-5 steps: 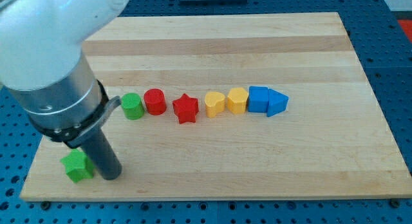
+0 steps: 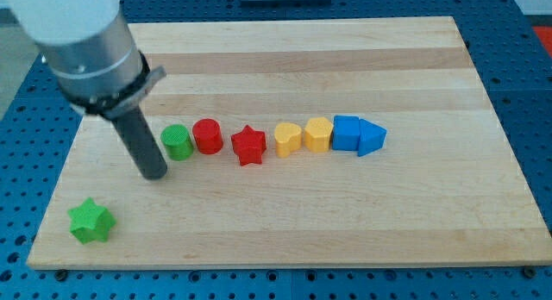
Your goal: Push the green circle closer to green star
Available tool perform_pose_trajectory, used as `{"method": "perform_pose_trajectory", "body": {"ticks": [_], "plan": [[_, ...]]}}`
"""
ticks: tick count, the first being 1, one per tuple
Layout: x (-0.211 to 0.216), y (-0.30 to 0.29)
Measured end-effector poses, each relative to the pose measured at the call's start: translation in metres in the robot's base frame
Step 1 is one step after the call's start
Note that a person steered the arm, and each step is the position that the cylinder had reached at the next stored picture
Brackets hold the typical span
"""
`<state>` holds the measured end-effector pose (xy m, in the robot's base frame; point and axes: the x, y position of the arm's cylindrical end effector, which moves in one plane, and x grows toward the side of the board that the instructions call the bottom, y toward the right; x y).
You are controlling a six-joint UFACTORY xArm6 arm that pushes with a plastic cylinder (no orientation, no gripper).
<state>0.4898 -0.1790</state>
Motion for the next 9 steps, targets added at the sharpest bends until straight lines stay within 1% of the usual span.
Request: {"method": "perform_pose_trajectory", "body": {"ticks": [1,2,3,4,6,7,8,9], "plan": [[-0.025,-0.020],[-0.059,0.001],[-0.019,0.055],[0.021,0.071],[0.030,0.073],[0.051,0.104],[0.074,0.100],[0.072,0.089]]}}
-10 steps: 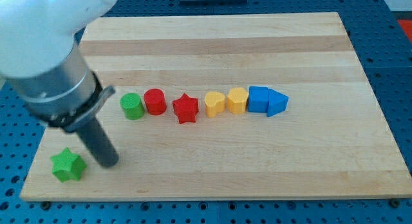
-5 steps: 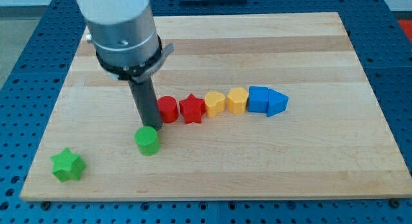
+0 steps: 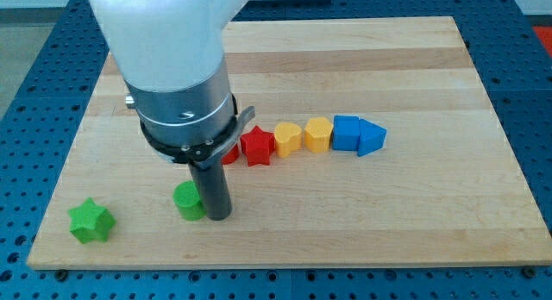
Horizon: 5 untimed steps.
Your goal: Push the green circle closer to green star
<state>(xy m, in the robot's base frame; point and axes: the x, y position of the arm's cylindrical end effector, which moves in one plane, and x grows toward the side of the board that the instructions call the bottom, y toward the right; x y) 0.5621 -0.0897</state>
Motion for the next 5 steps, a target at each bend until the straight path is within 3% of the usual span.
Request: {"method": "perform_pose_trajectory", "body": {"ticks": [4,5], "plan": [[-0.014,-0.070],[-0.017,-0.056]]}}
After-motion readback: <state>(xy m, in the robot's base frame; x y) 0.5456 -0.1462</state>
